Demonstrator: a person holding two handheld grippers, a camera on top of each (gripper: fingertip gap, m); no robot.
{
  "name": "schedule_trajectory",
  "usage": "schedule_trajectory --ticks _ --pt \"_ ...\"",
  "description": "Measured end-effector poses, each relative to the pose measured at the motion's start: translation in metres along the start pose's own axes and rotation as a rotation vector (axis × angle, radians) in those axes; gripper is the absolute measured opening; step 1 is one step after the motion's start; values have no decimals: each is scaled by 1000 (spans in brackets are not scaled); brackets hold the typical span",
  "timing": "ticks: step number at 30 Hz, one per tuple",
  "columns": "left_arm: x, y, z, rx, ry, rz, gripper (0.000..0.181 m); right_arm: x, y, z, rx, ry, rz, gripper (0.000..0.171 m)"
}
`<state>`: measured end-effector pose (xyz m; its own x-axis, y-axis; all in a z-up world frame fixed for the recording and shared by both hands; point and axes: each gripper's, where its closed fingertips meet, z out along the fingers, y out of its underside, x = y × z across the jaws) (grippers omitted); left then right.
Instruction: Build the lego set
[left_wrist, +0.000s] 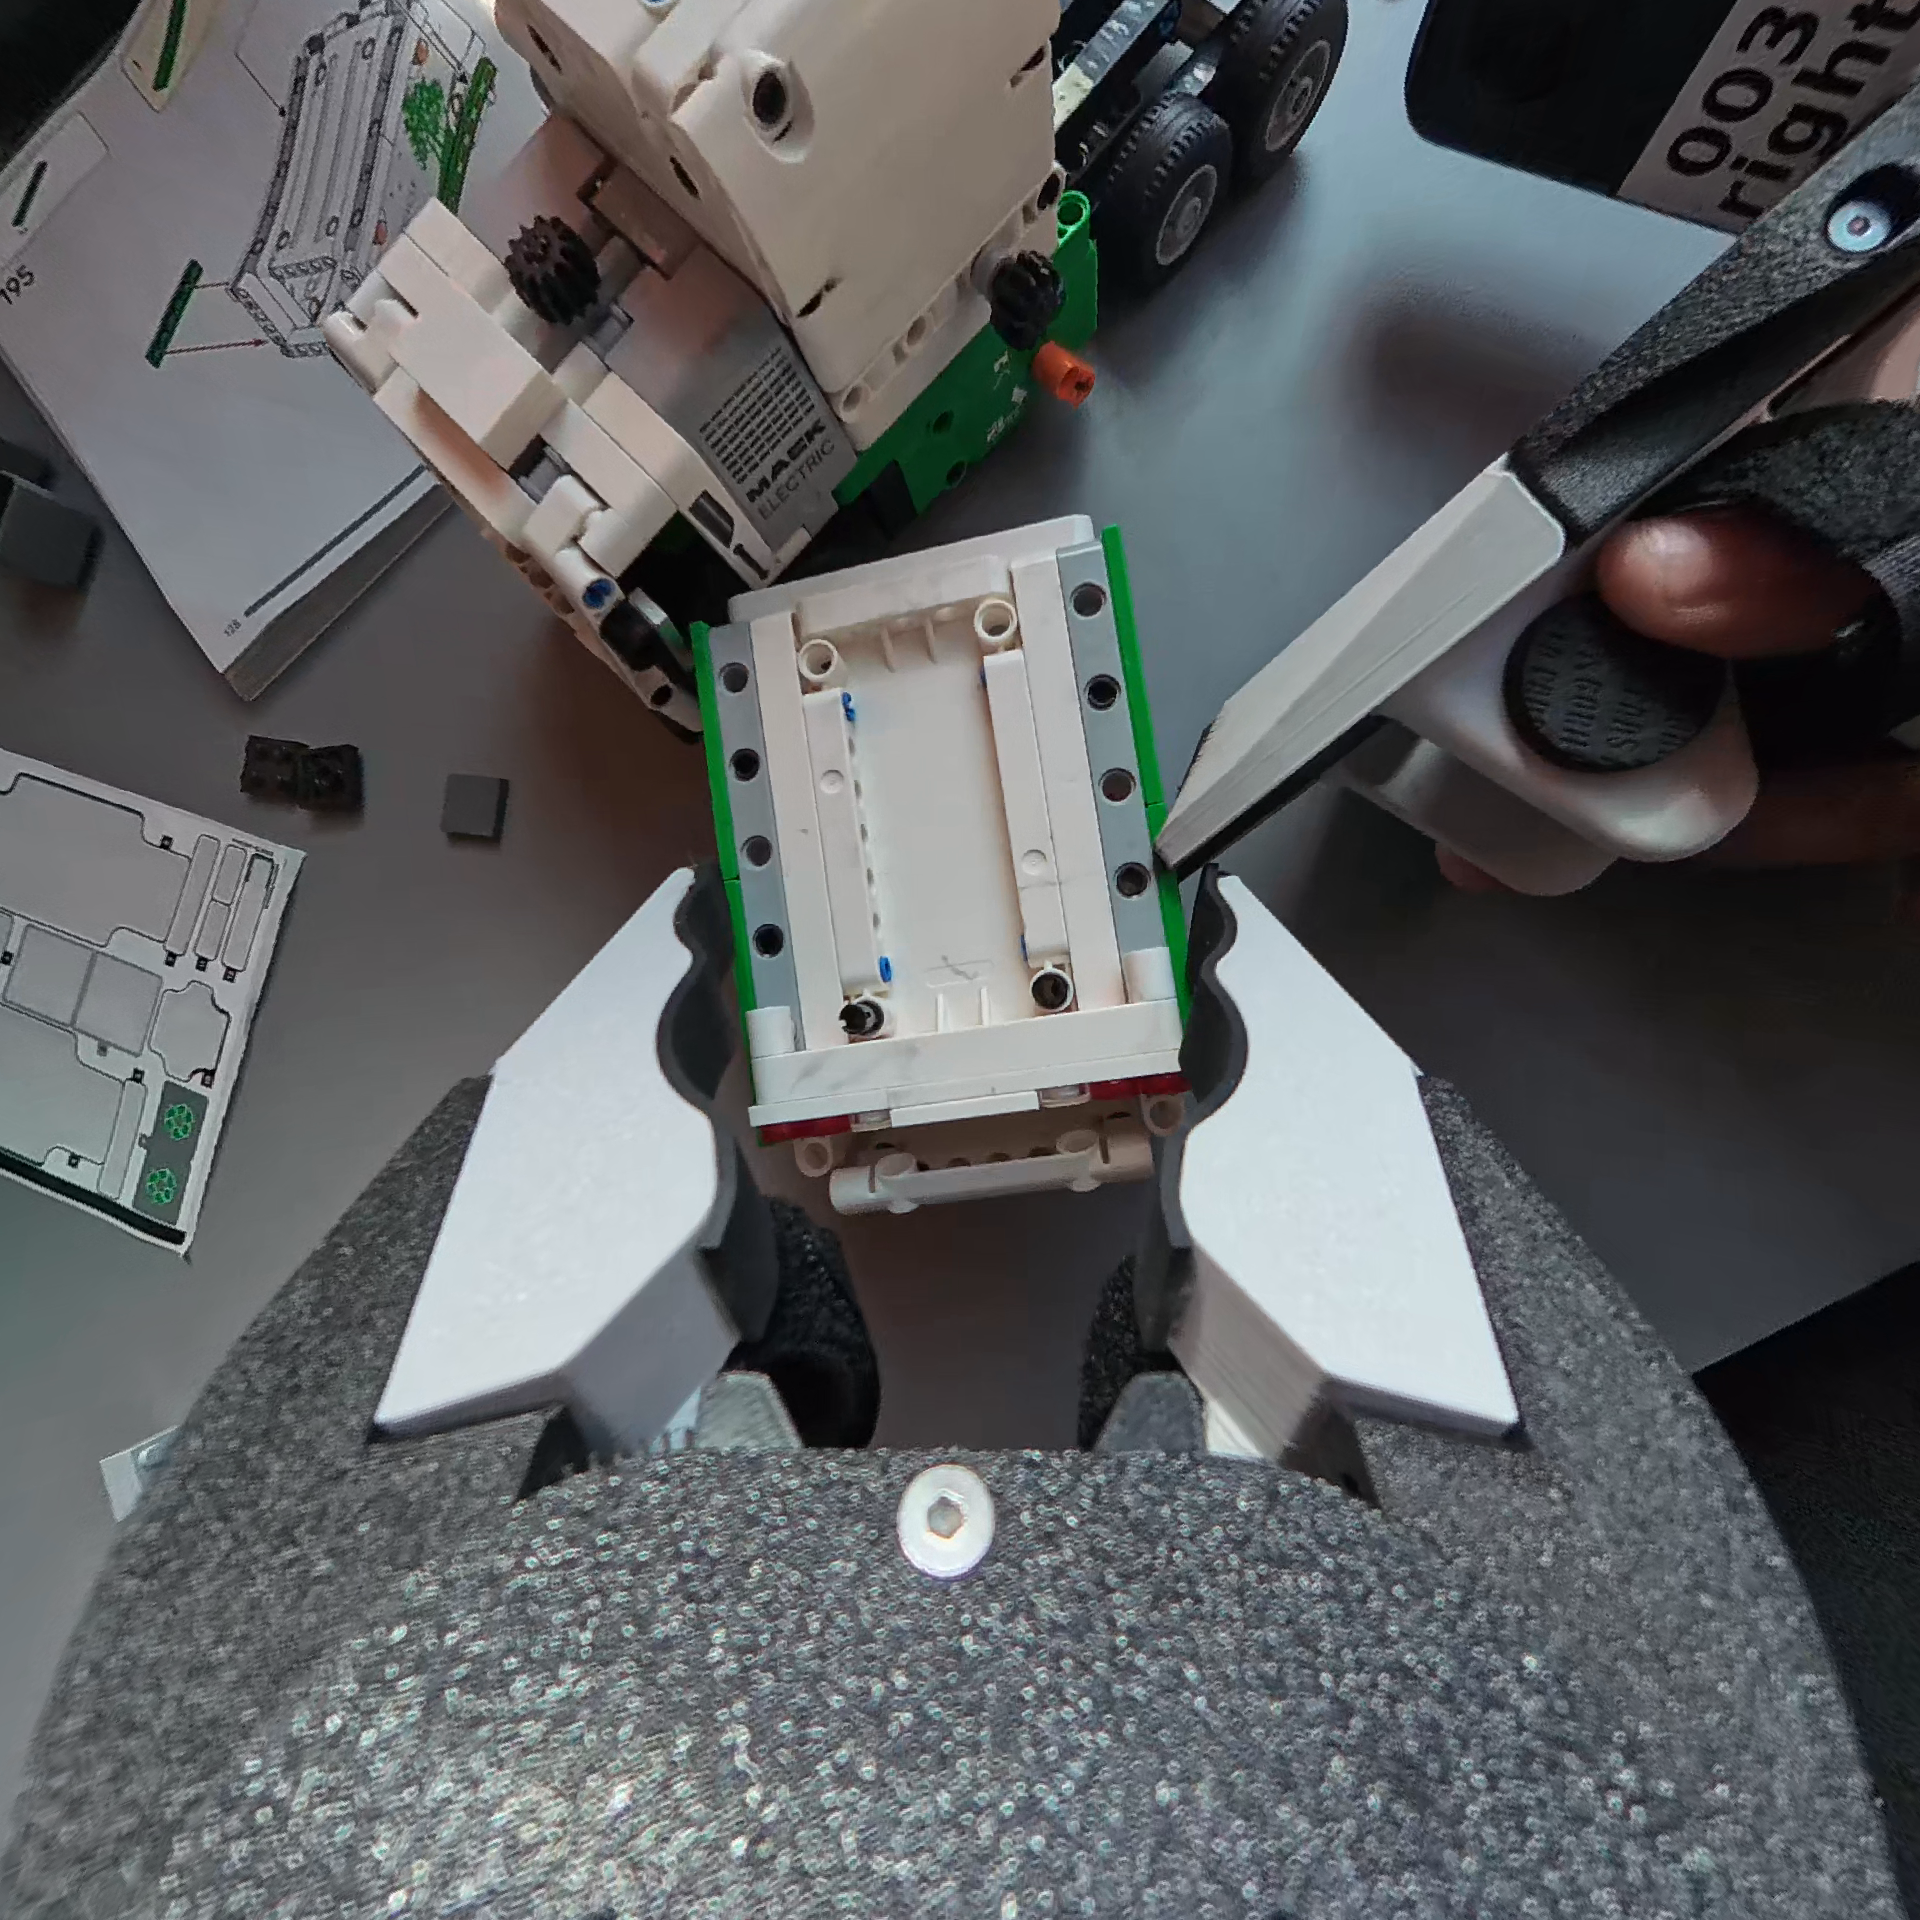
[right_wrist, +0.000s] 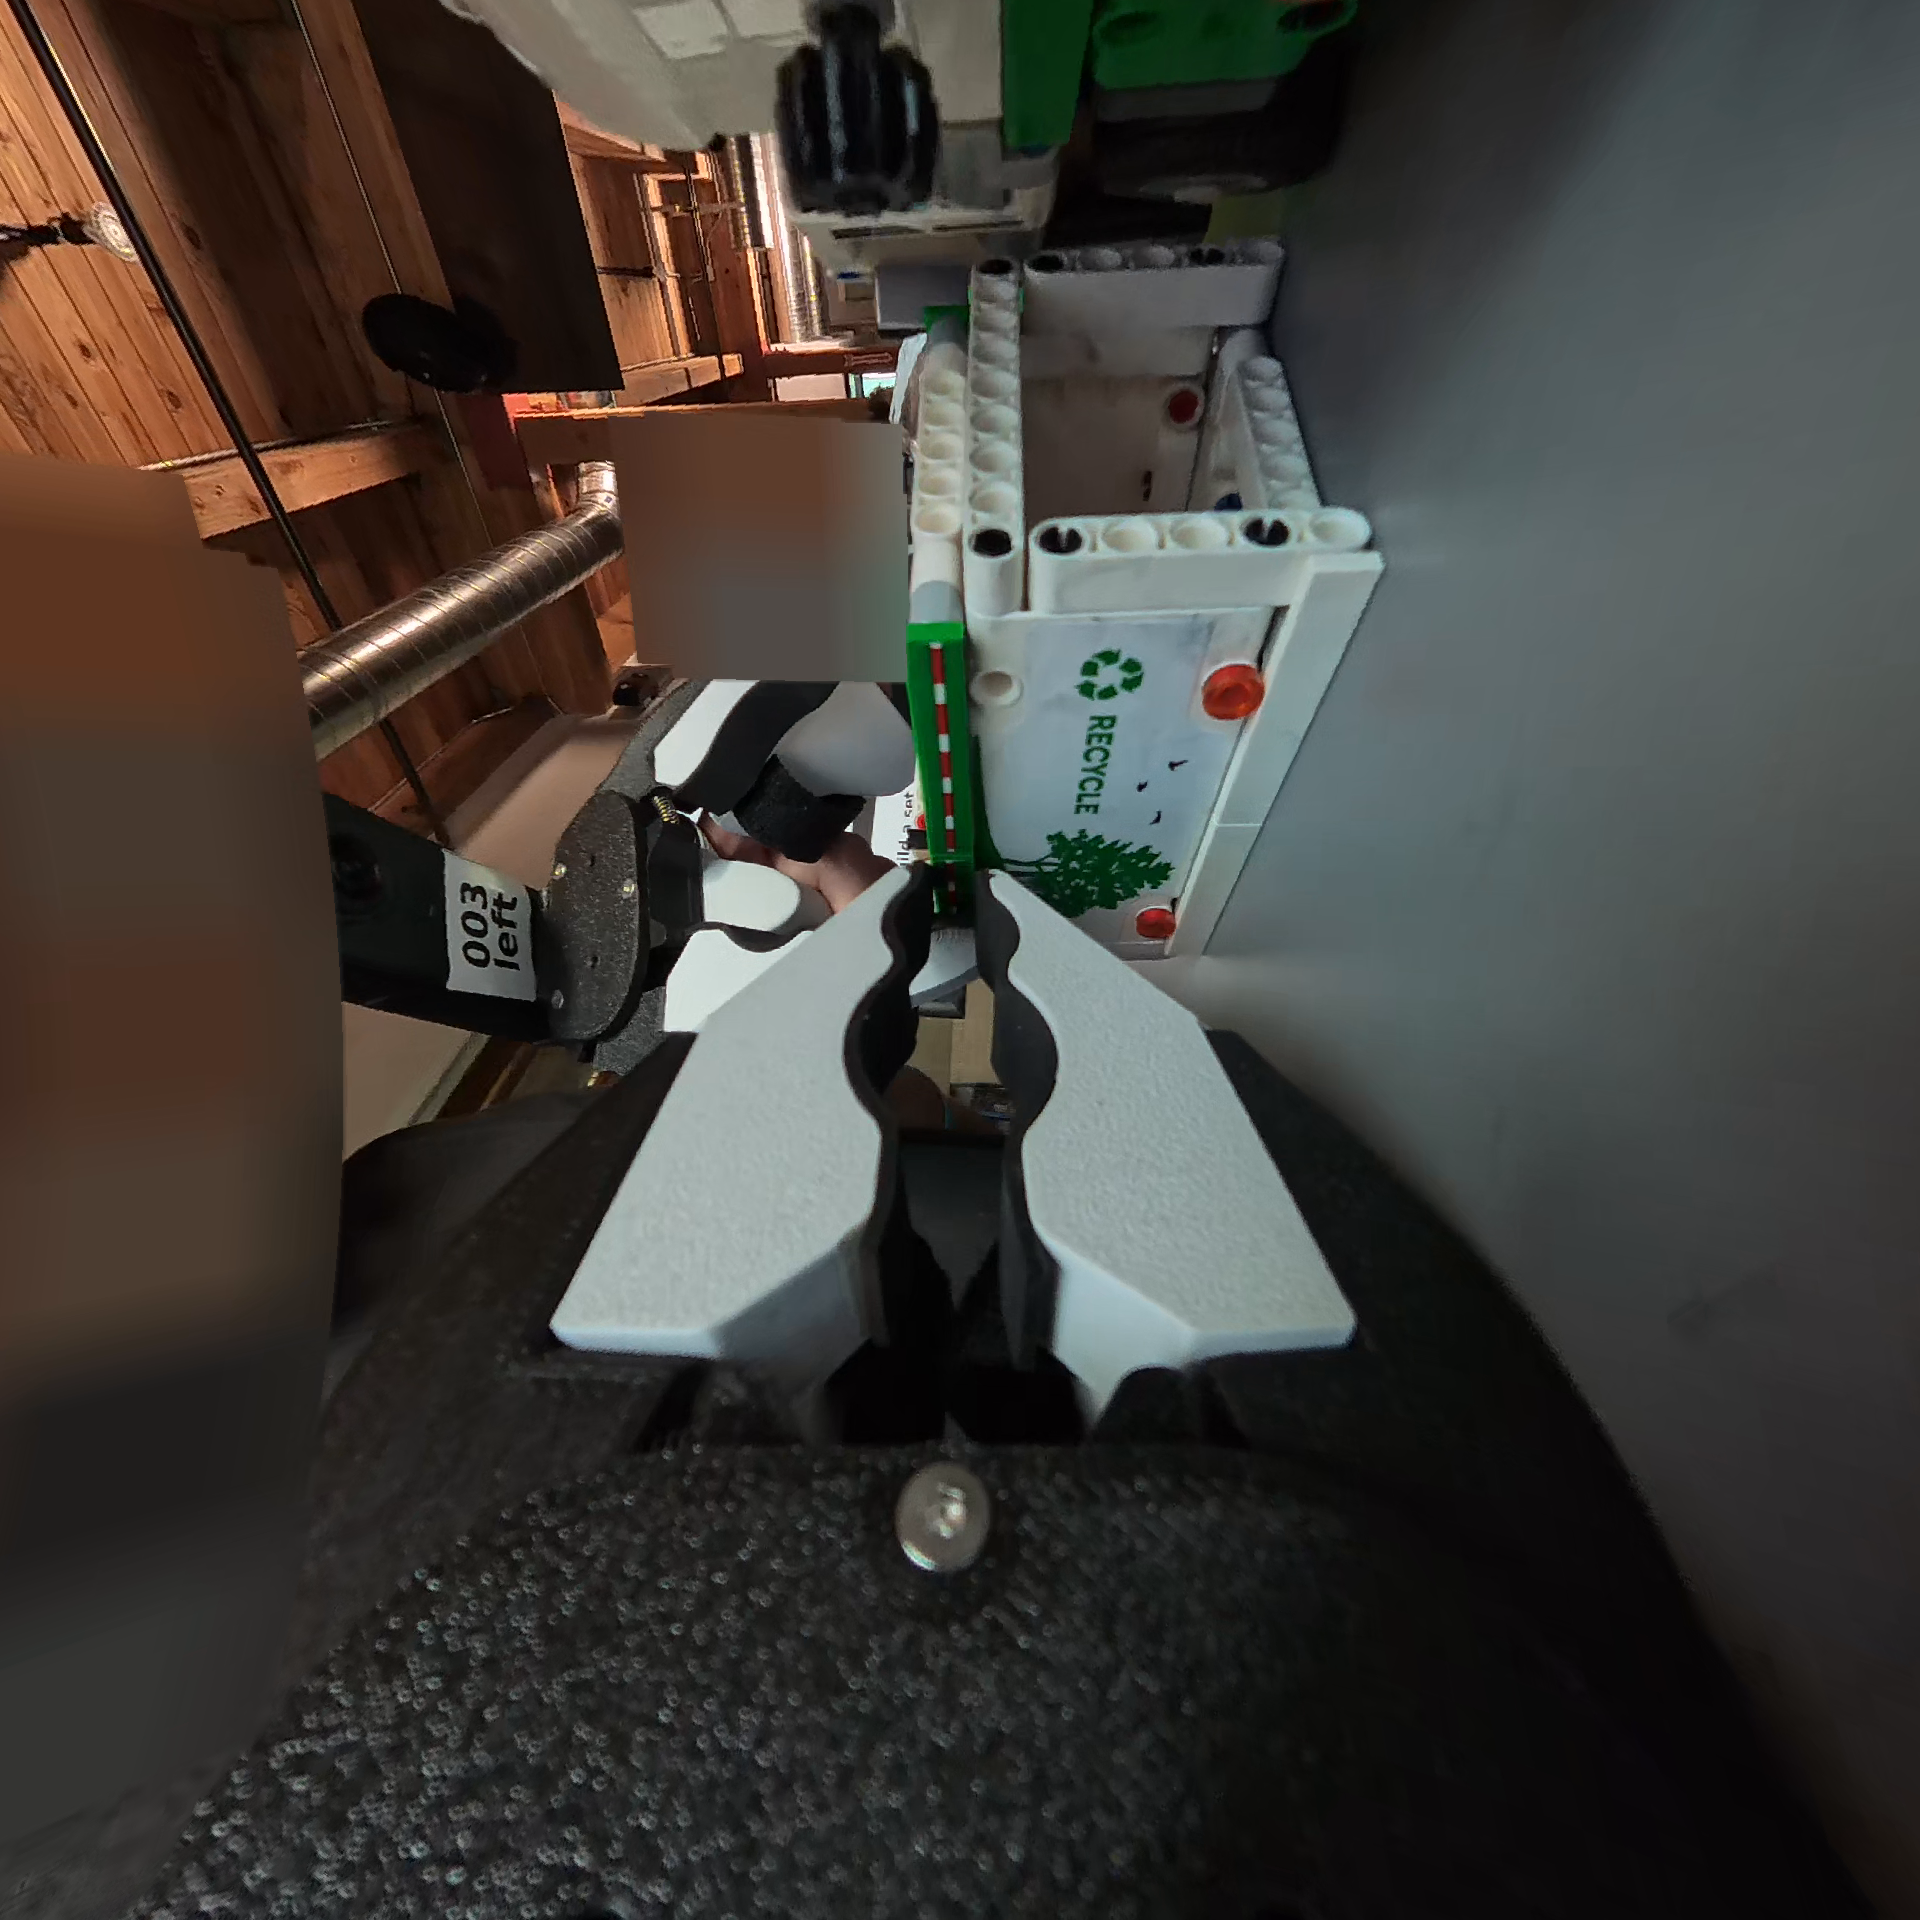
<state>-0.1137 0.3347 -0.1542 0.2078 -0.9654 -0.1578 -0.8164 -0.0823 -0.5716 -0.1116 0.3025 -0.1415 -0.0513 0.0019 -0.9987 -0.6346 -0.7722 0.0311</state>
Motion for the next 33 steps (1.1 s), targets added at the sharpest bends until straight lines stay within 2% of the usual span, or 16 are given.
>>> schedule_trajectory --ticks 1,3,4,8,12,15,18,21,28,31,33 --pt "0 0 0 2 5 0 87 0 0 0 0 16 -39 6" --pt "1 0 0 0 10 11 87 1 3 -5 -22 70 -123 7" --pt "1 0 0 0 12 14 87 2 1 -10 -22 108 -187 13" --pt "1 3 -2 -7 18 28 87 -11 -10 -39 -26 216 -506 20" --pt "2 4 -3 5 31 43 87 -22 -15 -52 -37 300 -704 19" --pt "4 6 -5 17 60 70 87 -20 -15 -52 -55 353 -768 20" --pt "4 7 -8 40 92 41 88 -22 -18 -58 8 366 -793 18" --pt "8 4 -14 72 132 26 103 -33 -14 -70 116 317 -782 18" --pt "0 19 -38 86 49 125 96 -50 26 -98 265 279 -835 15" --pt "10 9 -38 129 145 23 87 -49 43 -100 296 267 -843 14" --pt "19 -3 -37 134 263 -68 92 -49 55 -99 319 235 -841 14"
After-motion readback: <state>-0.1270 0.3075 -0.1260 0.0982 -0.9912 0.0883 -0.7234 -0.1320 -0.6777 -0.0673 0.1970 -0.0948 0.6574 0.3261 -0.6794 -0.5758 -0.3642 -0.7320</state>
